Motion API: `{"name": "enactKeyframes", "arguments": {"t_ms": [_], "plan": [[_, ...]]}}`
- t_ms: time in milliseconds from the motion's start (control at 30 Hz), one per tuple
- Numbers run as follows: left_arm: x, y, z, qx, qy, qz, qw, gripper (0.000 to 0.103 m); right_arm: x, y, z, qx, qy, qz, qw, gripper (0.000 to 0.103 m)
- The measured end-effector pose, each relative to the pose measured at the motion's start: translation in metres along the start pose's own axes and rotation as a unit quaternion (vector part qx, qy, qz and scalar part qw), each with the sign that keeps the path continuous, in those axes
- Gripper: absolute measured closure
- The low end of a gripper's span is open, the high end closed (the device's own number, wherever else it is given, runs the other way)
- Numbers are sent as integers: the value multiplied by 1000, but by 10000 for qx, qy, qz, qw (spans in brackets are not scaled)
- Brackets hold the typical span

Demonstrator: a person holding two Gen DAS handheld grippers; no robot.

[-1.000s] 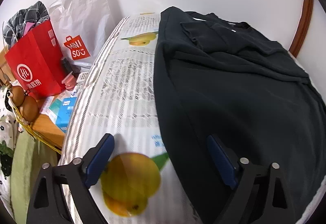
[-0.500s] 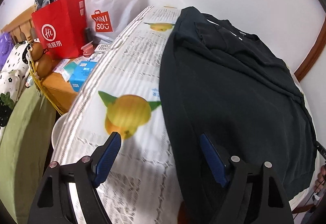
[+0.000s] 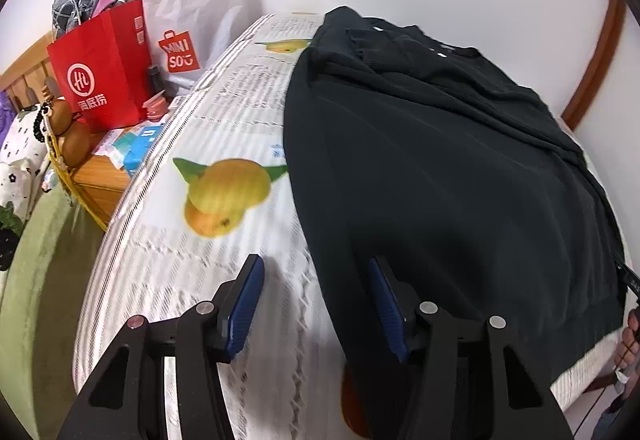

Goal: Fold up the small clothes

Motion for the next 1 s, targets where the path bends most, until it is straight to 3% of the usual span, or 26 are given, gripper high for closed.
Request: {"name": "enactKeyframes", "arguments": {"t_ms": [233, 333, 400, 433, 467, 500, 600, 733, 900, 1000], "plan": [[15, 9, -2, 96, -102, 507, 9986, 52, -5, 4, -3, -5, 41, -22, 10000, 50], [20, 6, 0, 172, -75, 526, 9984, 66, -4, -5, 5, -18, 1, 1, 10000, 49], [25, 4, 1, 238, 1, 507, 9984, 85, -6, -10, 8, 44, 35, -30, 10000, 52], [27, 2, 2, 254, 60, 478, 9985, 92, -10, -11, 9, 102, -51, -112, 9999, 65], [28, 1, 2, 256, 67, 457, 9986, 93, -15, -11, 7, 134, -188, -172, 9996, 90], [29, 1, 3, 248, 56, 454, 9986, 94, -20, -10, 6, 138, -290, -208, 9993, 94], [25, 3, 0, 148, 16, 488, 9987, 95, -22, -6, 0, 151, -168, -273, 9994, 94], [14, 9, -6, 42, 121, 384, 9992, 94, -20, 5, -8, -6, -404, -115, 9991, 93], [9, 8, -4, -69, 652, -4, 9978, 85, -17, 5, -8, -26, -555, 152, 9983, 80], [11, 4, -1, -100, 753, -156, 9970, 82, -25, 1, -4, 43, -513, 129, 9986, 64]]}}
Point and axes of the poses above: each gripper's, at about its wrist camera, not at the fingertips, and z roughly the way its jaws point, x to its right, y to its underside, the point moved 9 cm from there along z, roughly the way its jaws point, and after that the axes turned 1 degree about -z, right-handed, at the moved point
